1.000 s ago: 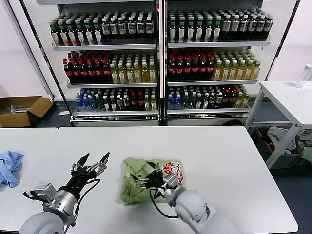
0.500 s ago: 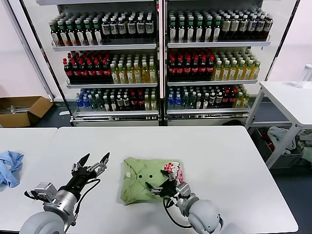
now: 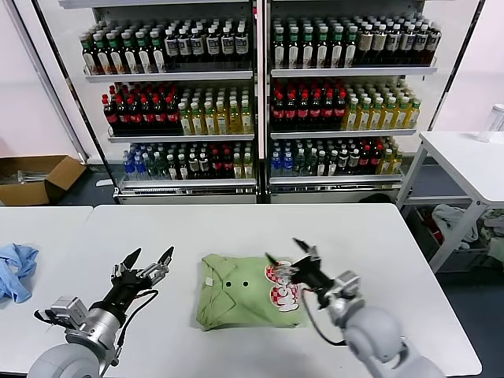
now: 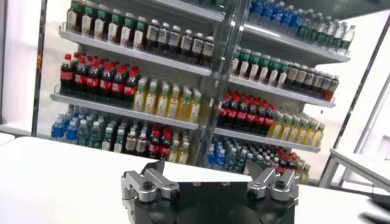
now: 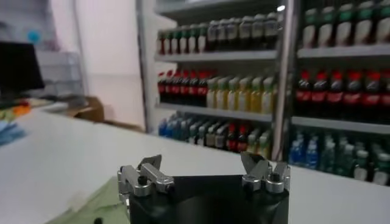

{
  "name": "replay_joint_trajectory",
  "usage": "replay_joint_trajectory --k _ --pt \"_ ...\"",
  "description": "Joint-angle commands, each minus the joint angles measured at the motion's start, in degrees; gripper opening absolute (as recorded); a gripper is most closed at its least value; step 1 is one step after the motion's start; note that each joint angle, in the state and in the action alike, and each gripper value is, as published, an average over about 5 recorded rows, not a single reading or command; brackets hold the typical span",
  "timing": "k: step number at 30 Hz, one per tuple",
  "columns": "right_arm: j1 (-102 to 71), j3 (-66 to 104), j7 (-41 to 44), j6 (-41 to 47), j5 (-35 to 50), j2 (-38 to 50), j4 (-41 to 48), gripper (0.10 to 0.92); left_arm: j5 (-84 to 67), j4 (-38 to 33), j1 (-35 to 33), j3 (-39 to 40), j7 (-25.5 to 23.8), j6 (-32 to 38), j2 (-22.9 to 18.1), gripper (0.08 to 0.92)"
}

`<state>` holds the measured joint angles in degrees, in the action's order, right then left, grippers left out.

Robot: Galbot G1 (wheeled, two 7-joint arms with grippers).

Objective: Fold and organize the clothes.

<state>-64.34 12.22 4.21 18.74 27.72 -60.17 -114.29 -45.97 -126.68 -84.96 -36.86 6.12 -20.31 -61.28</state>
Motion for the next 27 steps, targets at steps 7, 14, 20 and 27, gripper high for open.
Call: replay_joint_trajectory --k 7,14,20,27 --pt "-29.9 33.0 7.2 -16.3 -2.5 -5.5 -5.8 0.823 4.4 -0.1 -2.4 -1.9 -3.4 1.9 -2.5 0.823" --pt "-30.4 32.7 7.9 -17.0 -6.8 -7.8 -6.2 0.823 7.7 0.5 -3.7 -3.3 -5.4 4.3 -3.4 0.823" --pt "-31.4 34.0 7.1 -17.4 -6.7 -9.6 -6.6 0.823 11.5 1.3 -3.5 -3.9 -6.4 5.9 -7.9 0.823" --pt "-30.8 34.7 6.7 -16.5 -6.8 -10.3 -7.3 0.823 12.2 1.6 -4.0 -5.6 -7.8 7.1 -7.7 0.823"
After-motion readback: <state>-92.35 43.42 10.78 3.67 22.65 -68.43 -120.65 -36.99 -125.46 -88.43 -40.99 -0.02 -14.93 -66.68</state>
